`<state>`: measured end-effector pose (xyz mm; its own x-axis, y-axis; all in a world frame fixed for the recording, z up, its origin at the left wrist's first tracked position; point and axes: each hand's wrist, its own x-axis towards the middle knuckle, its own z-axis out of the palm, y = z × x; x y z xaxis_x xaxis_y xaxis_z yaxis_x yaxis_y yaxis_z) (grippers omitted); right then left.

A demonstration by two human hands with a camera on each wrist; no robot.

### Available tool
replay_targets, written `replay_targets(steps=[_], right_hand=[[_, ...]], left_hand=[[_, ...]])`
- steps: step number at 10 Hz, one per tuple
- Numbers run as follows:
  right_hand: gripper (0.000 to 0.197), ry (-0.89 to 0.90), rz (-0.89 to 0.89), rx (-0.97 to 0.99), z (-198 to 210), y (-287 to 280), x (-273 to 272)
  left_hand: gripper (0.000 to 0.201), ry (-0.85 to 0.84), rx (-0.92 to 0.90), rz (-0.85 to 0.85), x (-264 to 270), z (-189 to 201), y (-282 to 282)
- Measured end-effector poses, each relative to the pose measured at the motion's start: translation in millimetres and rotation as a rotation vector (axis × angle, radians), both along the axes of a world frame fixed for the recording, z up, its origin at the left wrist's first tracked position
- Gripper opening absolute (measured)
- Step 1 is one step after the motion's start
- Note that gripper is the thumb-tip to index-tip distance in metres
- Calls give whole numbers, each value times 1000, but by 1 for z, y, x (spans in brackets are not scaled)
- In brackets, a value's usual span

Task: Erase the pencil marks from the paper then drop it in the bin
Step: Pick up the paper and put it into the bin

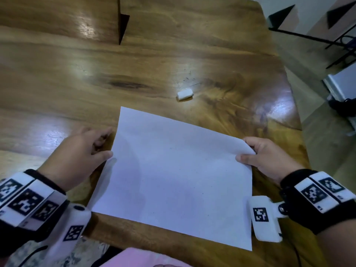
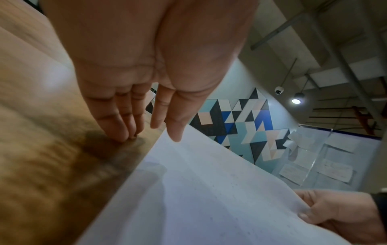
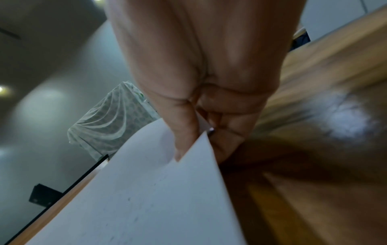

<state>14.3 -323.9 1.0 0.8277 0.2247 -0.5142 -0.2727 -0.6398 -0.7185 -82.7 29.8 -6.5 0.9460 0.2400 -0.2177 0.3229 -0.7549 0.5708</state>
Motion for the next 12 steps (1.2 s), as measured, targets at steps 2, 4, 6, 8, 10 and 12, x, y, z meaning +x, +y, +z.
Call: replay_targets(steps=[2,4,6,8,10,12], right_hand=[[15,84,0,98,-1,0,4],[21,178,47,129,-2,6,11],[21,122,216,76,15,46,14],[19,83,390,49,20,122,0],[14,35,658,52,14,229,-34],[29,-152,951,6,8,340,-107]], left_hand=[[54,55,-269,51,-21,-4,5],[55,90,-488,118,-48,-11,10],[78,32,-666,314,-94,-30,30],[70,-49,-822,484,-154,-36,66],[23,-162,-853,665,-243,-47,118],[39,25,-790,1060,-467,-194,241]])
